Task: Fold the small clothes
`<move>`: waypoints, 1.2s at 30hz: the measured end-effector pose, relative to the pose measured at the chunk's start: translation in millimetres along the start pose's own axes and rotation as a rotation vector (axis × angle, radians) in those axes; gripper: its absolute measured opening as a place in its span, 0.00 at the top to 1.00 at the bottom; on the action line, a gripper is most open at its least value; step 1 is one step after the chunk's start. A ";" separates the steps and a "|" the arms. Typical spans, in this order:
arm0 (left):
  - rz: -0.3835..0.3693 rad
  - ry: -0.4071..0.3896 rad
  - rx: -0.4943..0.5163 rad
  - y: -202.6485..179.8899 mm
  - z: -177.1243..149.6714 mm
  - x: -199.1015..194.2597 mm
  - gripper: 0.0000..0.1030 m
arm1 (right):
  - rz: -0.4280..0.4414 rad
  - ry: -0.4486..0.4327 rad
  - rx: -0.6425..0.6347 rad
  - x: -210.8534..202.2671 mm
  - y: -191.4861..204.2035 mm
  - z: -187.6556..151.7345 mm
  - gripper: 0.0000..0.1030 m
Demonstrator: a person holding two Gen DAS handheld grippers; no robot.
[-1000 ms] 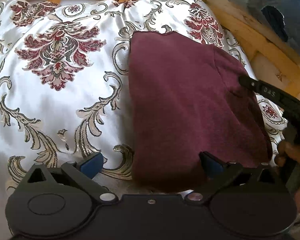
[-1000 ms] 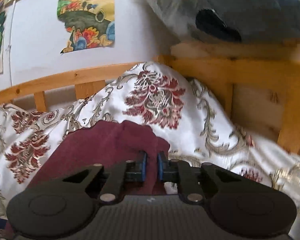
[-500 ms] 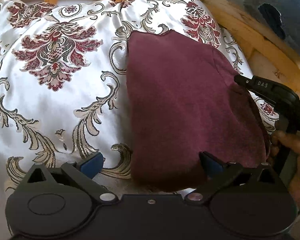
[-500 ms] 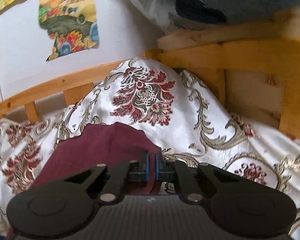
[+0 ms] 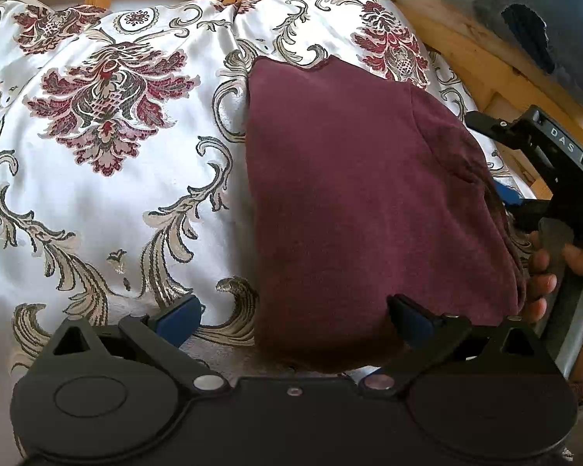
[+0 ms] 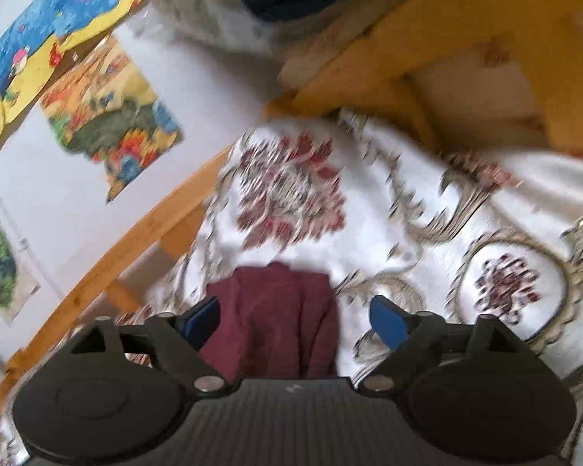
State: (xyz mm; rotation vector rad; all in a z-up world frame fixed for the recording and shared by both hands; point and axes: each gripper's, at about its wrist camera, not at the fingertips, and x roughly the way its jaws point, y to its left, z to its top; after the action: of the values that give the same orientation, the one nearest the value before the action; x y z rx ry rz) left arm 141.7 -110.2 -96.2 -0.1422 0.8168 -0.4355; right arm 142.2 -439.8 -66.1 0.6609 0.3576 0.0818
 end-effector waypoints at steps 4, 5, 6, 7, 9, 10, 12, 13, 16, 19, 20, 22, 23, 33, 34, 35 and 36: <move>-0.001 0.000 0.000 0.0 0.3 -0.2 0.00 | 0.034 0.065 -0.074 8.5 9.5 -2.6 0.00; -0.002 0.000 -0.001 0.7 0.1 -0.2 0.00 | 0.048 0.080 -0.081 7.7 11.2 -5.0 0.00; -0.002 0.000 -0.001 1.1 -0.1 -0.1 0.00 | 0.057 0.096 -0.083 9.5 12.1 -6.2 0.00; -0.003 0.000 -0.002 1.5 -0.3 -0.1 0.00 | 0.056 0.104 -0.082 10.4 12.7 -7.5 0.00; -0.004 0.001 -0.004 1.9 -0.5 0.0 0.00 | 0.055 0.114 -0.073 11.0 13.0 -9.0 0.00; -0.004 0.001 -0.004 1.8 -0.6 0.0 0.00 | 0.055 0.119 -0.066 11.5 12.4 -8.7 0.00; -0.004 0.000 -0.003 1.5 -0.7 -0.1 0.00 | 0.058 0.121 -0.042 11.6 9.0 -7.9 0.00; -0.004 0.000 -0.004 1.4 -0.6 -0.1 0.00 | 0.057 0.122 -0.032 11.6 7.6 -7.9 0.01; -0.004 0.001 -0.004 1.4 -0.7 0.0 0.00 | 0.025 0.150 -0.052 15.2 10.1 -8.4 0.01; -0.003 0.000 -0.004 1.4 -0.7 -0.2 0.00 | -0.009 0.160 -0.089 17.1 16.0 -11.8 0.01; -0.002 -0.001 -0.004 1.0 -0.7 0.0 0.00 | -0.012 0.157 -0.087 16.8 16.4 -12.3 0.01; -0.001 -0.002 -0.004 0.8 -0.9 0.4 0.00 | -0.010 0.146 -0.057 14.7 14.2 -11.3 0.02; -0.001 -0.002 -0.004 0.6 -0.9 0.4 0.00 | -0.005 0.138 -0.034 13.3 12.1 -10.1 0.04; -0.001 -0.002 -0.004 0.7 -1.1 0.4 0.00 | -0.067 0.107 0.013 10.0 1.4 -8.0 0.40; -0.001 -0.002 -0.003 0.6 -1.1 0.4 0.00 | -0.069 0.108 0.011 10.5 1.3 -8.6 0.44; -0.001 -0.002 -0.003 0.6 -1.1 0.4 0.00 | -0.068 0.106 0.010 10.6 1.0 -8.9 0.46; -0.001 -0.002 -0.003 0.7 -1.2 0.5 0.00 | -0.065 0.106 0.007 10.0 1.6 -9.4 0.48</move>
State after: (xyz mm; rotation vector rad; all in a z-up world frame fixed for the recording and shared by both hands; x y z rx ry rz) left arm 141.4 -109.7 -97.5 -0.1458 0.8153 -0.4346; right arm 148.3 -431.2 -74.9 0.6527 0.4818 0.0534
